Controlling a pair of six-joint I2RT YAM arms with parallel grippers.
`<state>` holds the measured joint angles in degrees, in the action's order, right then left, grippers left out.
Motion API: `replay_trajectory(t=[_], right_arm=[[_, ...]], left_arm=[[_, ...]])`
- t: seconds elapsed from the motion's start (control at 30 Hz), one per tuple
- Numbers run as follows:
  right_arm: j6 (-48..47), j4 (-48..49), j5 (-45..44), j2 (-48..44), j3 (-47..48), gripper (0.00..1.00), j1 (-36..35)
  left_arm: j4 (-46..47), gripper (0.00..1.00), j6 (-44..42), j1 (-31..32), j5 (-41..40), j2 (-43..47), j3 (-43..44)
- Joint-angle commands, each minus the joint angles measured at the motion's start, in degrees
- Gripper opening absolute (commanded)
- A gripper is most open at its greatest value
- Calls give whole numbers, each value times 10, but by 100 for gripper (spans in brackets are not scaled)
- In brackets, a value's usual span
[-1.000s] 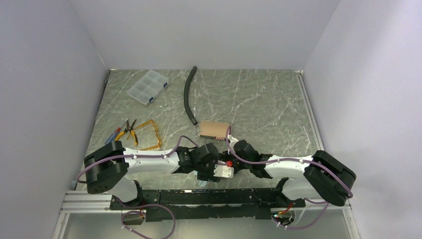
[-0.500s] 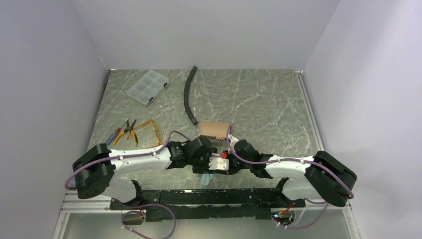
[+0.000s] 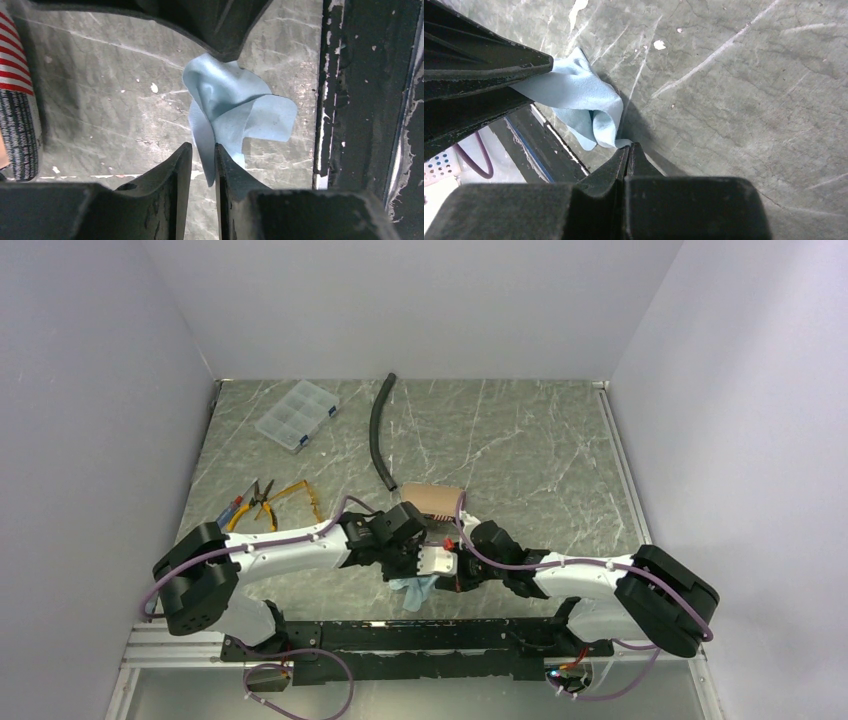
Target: Organize the sunglasses
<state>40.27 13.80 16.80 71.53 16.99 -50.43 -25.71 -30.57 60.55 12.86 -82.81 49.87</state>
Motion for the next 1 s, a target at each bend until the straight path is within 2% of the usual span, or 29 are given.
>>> replay_trajectory(t=[0.0,0.07,0.13,0.17,0.23,0.27,0.47,0.73,0.9,0.97], right_arm=[[-11,2,-5,-4,16,0,2],[-13,-4,-7,-6,19,0,2],[-18,-14,-10,-9,22,0,2],[-23,-21,-12,-11,26,0,2],[-35,-46,-22,-16,37,0,2],[-45,-64,-31,-21,47,0,2],[-132,-196,-91,-47,130,0,2],[-252,-333,-160,-37,281,0,3],[-317,-419,-166,-9,390,0,3],[-331,-441,-146,-13,404,0,1]], left_arm=[[-28,31,-1,-1,33,-9,18],[-41,34,-5,-2,42,-17,23],[-43,29,-4,-2,45,-21,24],[-43,24,-5,-2,44,-22,24],[-36,5,-1,-6,33,-18,24],[-32,3,0,-8,24,-11,24],[-25,3,0,-38,-45,44,36],[-86,3,-35,-70,-123,151,70],[-155,2,-61,-83,-126,202,98],[-188,3,-61,-83,-98,223,102]])
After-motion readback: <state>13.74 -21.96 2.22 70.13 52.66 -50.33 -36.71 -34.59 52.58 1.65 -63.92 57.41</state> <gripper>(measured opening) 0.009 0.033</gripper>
